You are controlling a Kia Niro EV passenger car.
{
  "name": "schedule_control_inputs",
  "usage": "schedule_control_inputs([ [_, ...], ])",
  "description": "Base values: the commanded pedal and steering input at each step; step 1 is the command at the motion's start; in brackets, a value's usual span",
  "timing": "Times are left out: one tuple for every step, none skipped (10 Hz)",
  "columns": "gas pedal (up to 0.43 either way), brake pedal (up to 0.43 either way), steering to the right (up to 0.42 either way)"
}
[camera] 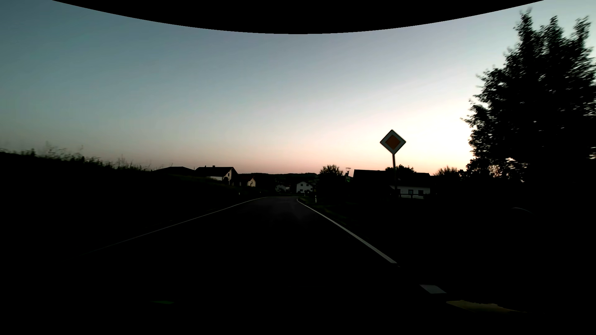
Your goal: Follow the waypoints while adhering to traffic rules and regulations
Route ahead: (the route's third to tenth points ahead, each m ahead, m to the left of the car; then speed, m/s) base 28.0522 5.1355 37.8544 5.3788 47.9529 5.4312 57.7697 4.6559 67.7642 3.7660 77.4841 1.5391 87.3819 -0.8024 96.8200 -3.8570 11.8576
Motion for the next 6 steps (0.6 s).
schedule_control_inputs([
  [0.067, 0.000, -0.014],
  [0.067, 0.000, -0.013],
  [0.059, 0.000, -0.013],
  [0.059, 0.000, -0.013],
  [0.059, 0.000, -0.013],
  [0.059, 0.000, -0.013],
])
